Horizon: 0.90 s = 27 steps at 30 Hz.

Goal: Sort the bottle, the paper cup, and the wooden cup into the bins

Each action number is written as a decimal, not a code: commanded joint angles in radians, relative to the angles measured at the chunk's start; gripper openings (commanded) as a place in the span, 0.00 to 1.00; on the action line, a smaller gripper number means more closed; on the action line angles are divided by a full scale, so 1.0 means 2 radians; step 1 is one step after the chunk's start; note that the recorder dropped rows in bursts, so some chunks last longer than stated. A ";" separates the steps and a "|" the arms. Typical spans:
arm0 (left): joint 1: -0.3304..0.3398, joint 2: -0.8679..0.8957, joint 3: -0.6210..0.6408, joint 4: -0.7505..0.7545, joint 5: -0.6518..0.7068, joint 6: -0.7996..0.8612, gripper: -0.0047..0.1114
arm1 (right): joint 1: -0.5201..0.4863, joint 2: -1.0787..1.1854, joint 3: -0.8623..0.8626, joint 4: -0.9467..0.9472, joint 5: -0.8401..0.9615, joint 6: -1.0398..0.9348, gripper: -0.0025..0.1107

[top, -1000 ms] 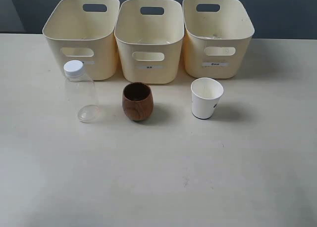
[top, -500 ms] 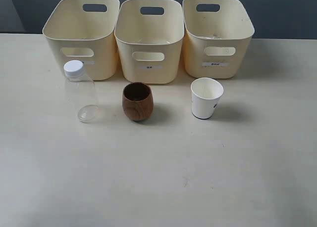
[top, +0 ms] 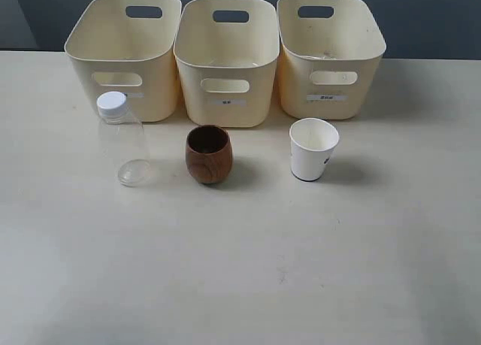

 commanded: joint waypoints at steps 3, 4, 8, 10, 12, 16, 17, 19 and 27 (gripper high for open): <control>-0.002 -0.002 0.001 0.000 -0.003 -0.001 0.04 | -0.003 -0.003 0.001 0.009 -0.028 -0.002 0.02; -0.002 -0.002 0.001 0.000 -0.003 -0.001 0.04 | -0.003 -0.003 0.001 0.009 -0.032 -0.002 0.02; -0.002 -0.002 0.001 0.000 -0.003 -0.001 0.04 | -0.003 -0.003 0.001 0.009 -0.026 -0.002 0.02; -0.002 -0.002 0.001 0.000 -0.003 -0.001 0.04 | -0.003 -0.003 0.001 0.009 -0.009 -0.002 0.02; -0.002 -0.002 0.001 0.000 -0.003 -0.001 0.04 | -0.003 -0.003 0.001 0.009 0.012 -0.002 0.02; -0.002 -0.002 0.001 0.000 -0.003 -0.001 0.04 | -0.003 -0.003 0.001 0.009 0.022 -0.002 0.02; -0.002 -0.002 0.001 0.000 -0.003 -0.001 0.04 | -0.003 -0.003 0.001 0.009 0.022 -0.002 0.02; -0.002 -0.002 0.001 0.000 -0.003 -0.001 0.04 | -0.003 -0.003 0.001 0.009 0.024 -0.002 0.02; -0.002 -0.002 0.001 0.000 -0.003 -0.001 0.04 | -0.003 -0.003 0.001 0.009 0.038 -0.002 0.02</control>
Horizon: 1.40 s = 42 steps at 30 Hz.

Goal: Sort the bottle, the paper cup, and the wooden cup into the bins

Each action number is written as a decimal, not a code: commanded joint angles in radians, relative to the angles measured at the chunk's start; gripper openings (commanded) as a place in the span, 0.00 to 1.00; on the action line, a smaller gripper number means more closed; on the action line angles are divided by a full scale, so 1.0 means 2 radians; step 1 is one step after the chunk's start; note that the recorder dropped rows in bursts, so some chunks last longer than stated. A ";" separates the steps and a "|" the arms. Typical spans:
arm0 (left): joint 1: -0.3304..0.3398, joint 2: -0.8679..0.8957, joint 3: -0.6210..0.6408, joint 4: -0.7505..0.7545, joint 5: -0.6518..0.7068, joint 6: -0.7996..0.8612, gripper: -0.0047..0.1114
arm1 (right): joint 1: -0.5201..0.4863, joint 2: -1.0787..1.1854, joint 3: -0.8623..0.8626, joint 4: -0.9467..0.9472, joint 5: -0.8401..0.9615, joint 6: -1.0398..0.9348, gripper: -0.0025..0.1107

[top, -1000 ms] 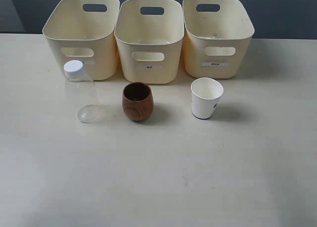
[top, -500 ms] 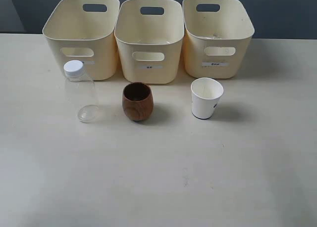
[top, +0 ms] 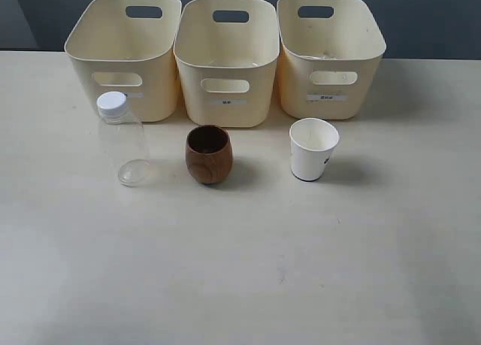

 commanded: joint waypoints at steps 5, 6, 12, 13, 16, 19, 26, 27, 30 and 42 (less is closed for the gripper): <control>-0.002 -0.002 0.001 0.000 -0.003 -0.001 0.04 | -0.003 -0.003 0.001 0.005 0.013 -0.002 0.02; -0.002 -0.002 0.001 0.000 -0.003 -0.001 0.04 | -0.003 -0.003 0.001 0.007 0.032 -0.002 0.02; -0.002 -0.002 0.001 0.000 -0.003 -0.001 0.04 | -0.003 -0.003 0.001 0.026 0.108 0.000 0.02; -0.002 -0.002 0.001 0.000 -0.003 -0.001 0.04 | -0.003 -0.003 0.001 0.026 0.113 0.000 0.02; -0.002 -0.002 0.001 0.000 -0.003 -0.001 0.04 | -0.003 -0.003 0.001 0.026 0.115 0.000 0.02; -0.002 -0.002 0.001 0.000 -0.003 -0.001 0.04 | -0.003 -0.003 0.001 0.026 0.115 0.000 0.02; -0.002 -0.002 0.001 0.000 -0.003 -0.001 0.04 | -0.002 -0.003 0.001 0.026 0.148 -0.004 0.02; -0.002 -0.002 0.001 0.000 -0.003 -0.001 0.04 | -0.001 -0.003 0.001 0.027 0.152 -0.008 0.02; -0.002 -0.002 0.001 0.000 -0.003 -0.001 0.04 | 0.009 -0.003 0.001 0.073 0.170 -0.039 0.02; -0.002 -0.002 0.001 0.000 -0.003 -0.001 0.04 | 0.051 -0.003 -0.042 0.669 0.481 -0.824 0.02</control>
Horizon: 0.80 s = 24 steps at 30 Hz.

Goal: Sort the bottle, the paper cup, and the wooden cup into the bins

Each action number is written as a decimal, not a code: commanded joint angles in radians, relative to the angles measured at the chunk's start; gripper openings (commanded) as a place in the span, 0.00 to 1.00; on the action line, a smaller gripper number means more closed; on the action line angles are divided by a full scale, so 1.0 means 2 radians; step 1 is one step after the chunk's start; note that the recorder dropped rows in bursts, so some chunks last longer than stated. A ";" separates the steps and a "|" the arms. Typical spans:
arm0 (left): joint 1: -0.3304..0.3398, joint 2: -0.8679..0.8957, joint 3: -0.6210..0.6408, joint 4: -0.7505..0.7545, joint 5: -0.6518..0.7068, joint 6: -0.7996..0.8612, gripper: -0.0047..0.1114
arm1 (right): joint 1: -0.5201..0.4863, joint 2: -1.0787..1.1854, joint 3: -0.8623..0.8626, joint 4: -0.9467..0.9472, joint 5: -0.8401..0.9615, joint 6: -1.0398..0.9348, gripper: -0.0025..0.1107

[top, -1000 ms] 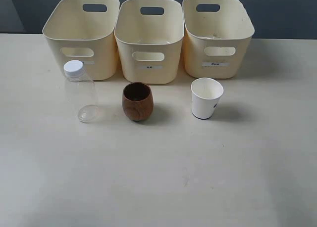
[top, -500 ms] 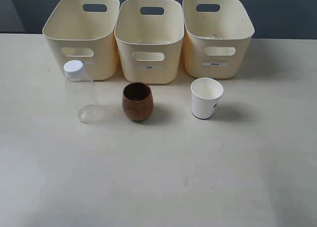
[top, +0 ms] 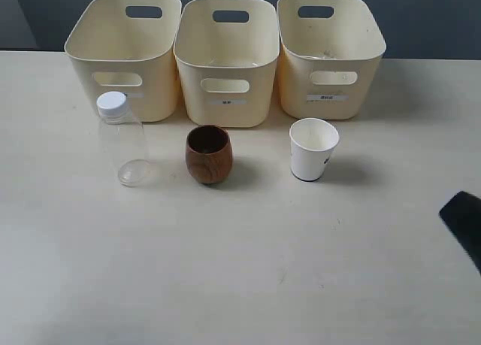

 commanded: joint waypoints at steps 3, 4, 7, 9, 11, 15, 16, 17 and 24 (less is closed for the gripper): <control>-0.002 -0.002 0.001 0.000 -0.003 -0.001 0.04 | -0.008 -0.002 -0.039 0.106 0.113 -0.208 0.02; -0.002 -0.002 0.001 0.000 -0.003 -0.001 0.04 | -0.009 -0.002 -0.039 0.106 0.104 -0.203 0.02; -0.002 -0.002 0.001 0.000 -0.003 -0.001 0.04 | -0.010 0.008 -0.042 0.106 0.099 -0.200 0.02; -0.002 -0.002 0.001 0.000 -0.003 -0.001 0.04 | -0.010 0.020 -0.049 0.106 0.104 -0.200 0.02; -0.002 -0.002 0.001 0.000 -0.003 -0.001 0.04 | -0.010 0.033 -0.063 0.106 0.105 -0.207 0.02; -0.002 -0.002 0.001 0.000 -0.003 -0.001 0.04 | -0.010 0.068 -0.119 0.106 0.115 -0.209 0.02; -0.002 -0.002 0.001 0.000 -0.003 -0.001 0.04 | -0.010 0.080 -0.136 0.106 0.116 -0.209 0.02; -0.002 -0.002 0.001 0.000 -0.003 -0.001 0.04 | -0.010 0.094 -0.150 0.106 0.119 -0.209 0.02; -0.002 -0.002 0.001 0.000 -0.003 -0.001 0.04 | -0.010 0.208 -0.251 0.106 0.188 -0.208 0.02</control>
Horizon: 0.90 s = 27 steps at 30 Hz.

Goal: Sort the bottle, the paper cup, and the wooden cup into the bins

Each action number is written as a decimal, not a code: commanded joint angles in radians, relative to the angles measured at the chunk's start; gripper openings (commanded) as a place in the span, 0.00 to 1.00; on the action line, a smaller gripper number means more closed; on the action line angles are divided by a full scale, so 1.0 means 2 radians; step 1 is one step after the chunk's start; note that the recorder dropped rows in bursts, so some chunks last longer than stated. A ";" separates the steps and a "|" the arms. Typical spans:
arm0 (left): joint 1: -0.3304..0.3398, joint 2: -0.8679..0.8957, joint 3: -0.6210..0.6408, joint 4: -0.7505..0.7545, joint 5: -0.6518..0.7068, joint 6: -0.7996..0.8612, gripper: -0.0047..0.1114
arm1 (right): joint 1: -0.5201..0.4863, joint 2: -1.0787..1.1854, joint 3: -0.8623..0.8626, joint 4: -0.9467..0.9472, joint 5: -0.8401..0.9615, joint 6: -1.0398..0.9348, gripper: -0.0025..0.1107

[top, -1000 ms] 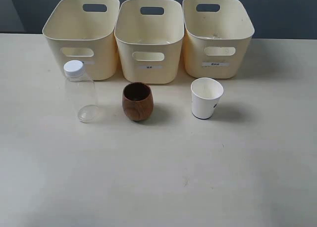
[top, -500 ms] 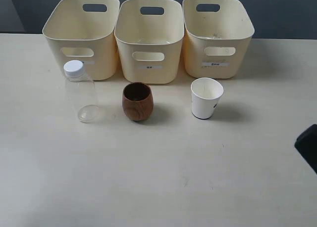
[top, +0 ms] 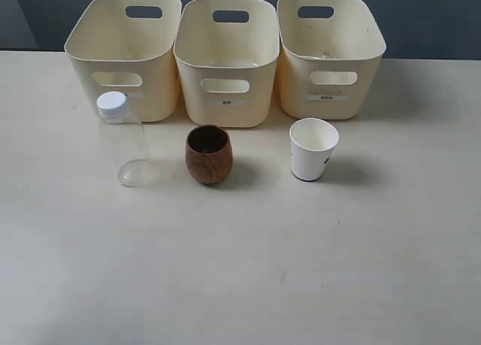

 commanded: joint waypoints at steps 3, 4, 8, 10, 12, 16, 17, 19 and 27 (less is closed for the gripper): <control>-0.002 -0.002 0.001 0.000 -0.003 -0.001 0.04 | -0.002 0.100 -0.064 0.005 0.054 -0.003 0.02; -0.002 -0.002 0.001 0.000 -0.003 -0.001 0.04 | -0.002 0.114 -0.067 0.005 0.054 -0.003 0.02; -0.002 -0.002 0.001 0.000 -0.003 -0.001 0.04 | -0.002 0.158 -0.071 0.005 0.054 -0.004 0.02; -0.002 -0.002 0.001 0.000 -0.003 -0.001 0.04 | -0.002 0.180 -0.071 0.005 0.054 -0.014 0.02; -0.002 -0.002 0.001 0.000 -0.003 -0.001 0.04 | -0.002 0.202 -0.071 0.005 0.055 -0.021 0.02; -0.002 -0.002 0.001 0.000 -0.003 -0.001 0.04 | 0.014 0.240 -0.071 0.005 0.045 -0.050 0.02; -0.002 -0.002 0.001 0.000 -0.003 -0.001 0.04 | 0.025 0.251 -0.071 0.005 0.034 -0.058 0.02; -0.002 -0.002 0.001 0.000 -0.003 -0.001 0.04 | 0.049 0.273 -0.072 0.005 0.014 -0.079 0.02; -0.002 -0.002 0.001 0.000 -0.003 -0.001 0.04 | 0.213 0.399 -0.100 0.005 -0.121 -0.173 0.02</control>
